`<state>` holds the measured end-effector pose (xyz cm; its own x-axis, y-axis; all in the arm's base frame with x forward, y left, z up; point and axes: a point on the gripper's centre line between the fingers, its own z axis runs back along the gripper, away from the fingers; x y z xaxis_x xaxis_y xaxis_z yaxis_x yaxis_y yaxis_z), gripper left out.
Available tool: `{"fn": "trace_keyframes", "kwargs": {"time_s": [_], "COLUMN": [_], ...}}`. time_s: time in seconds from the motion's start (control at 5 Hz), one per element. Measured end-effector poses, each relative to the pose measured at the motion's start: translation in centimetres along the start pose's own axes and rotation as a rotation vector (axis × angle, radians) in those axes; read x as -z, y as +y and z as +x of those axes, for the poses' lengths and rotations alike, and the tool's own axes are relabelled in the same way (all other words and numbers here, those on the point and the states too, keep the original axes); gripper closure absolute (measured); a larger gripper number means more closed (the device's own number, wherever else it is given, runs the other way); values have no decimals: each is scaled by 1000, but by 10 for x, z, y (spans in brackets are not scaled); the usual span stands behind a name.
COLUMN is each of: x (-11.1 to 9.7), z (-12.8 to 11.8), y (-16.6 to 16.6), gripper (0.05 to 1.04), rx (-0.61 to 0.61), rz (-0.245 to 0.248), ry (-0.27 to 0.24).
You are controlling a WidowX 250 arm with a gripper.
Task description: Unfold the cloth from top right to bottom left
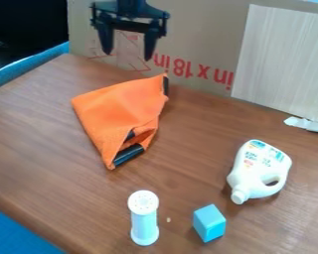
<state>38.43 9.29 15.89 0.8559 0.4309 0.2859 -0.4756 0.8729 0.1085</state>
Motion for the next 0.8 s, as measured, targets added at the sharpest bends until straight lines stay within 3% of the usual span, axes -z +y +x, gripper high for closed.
{"fn": "trace_keyframes", "kwargs": {"time_s": [0.2, 0.4, 0.6, 0.8], "x": [8, 28, 46, 53], "z": [13, 16, 22, 24], "y": [-20, -36, -47, -53], "gripper": [84, 84, 84, 84], "rx": [-65, -40, -24, -13], "rz": [70, 152, 263, 288], "ry": [-126, -149, -187, -199]}}
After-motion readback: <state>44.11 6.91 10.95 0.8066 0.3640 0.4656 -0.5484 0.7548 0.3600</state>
